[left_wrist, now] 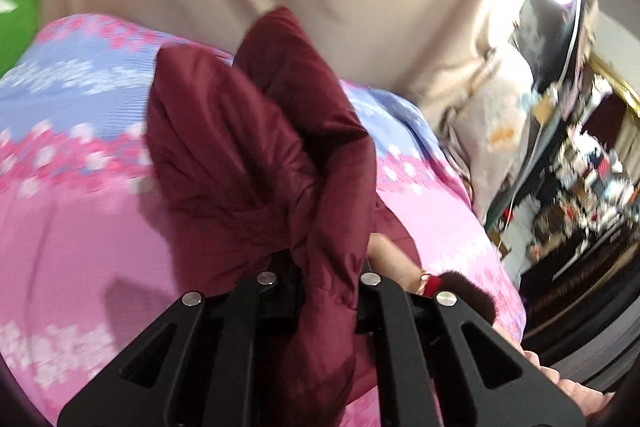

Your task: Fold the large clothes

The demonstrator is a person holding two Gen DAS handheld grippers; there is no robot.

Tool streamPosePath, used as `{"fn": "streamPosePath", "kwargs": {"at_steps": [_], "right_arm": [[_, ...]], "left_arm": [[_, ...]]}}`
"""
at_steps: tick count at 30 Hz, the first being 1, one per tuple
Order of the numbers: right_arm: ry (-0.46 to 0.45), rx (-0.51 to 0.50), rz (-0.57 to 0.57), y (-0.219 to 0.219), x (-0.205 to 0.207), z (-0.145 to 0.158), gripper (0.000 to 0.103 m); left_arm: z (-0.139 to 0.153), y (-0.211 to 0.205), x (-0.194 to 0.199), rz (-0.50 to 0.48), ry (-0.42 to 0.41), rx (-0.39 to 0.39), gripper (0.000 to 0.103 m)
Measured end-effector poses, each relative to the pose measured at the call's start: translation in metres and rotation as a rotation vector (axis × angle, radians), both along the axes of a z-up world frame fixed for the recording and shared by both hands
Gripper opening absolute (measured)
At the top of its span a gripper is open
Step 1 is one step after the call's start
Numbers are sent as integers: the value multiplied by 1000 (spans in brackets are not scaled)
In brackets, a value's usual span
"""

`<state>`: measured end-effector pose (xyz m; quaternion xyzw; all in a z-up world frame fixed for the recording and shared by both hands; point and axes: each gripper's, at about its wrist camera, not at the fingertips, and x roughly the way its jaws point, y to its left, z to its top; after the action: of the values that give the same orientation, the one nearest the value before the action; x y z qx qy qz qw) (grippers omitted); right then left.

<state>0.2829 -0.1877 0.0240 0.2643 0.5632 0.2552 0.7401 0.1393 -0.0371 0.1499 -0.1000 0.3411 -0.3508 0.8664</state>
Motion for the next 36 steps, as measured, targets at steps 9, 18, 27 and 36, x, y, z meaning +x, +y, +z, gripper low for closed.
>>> {"fn": "streamPosePath", "kwargs": {"at_steps": [9, 18, 27, 36], "right_arm": [[-137, 48, -120, -95, -82, 40, 10], [-145, 49, 102, -12, -152, 12, 0], [-104, 188, 108, 8, -145, -10, 0], [-161, 264, -187, -160, -250, 0, 9]], "left_arm": [[-1, -18, 6, 37, 36, -22, 8], [22, 27, -12, 163, -8, -70, 8], [23, -9, -17, 93, -4, -31, 8], [-4, -118, -12, -57, 24, 64, 8]]}}
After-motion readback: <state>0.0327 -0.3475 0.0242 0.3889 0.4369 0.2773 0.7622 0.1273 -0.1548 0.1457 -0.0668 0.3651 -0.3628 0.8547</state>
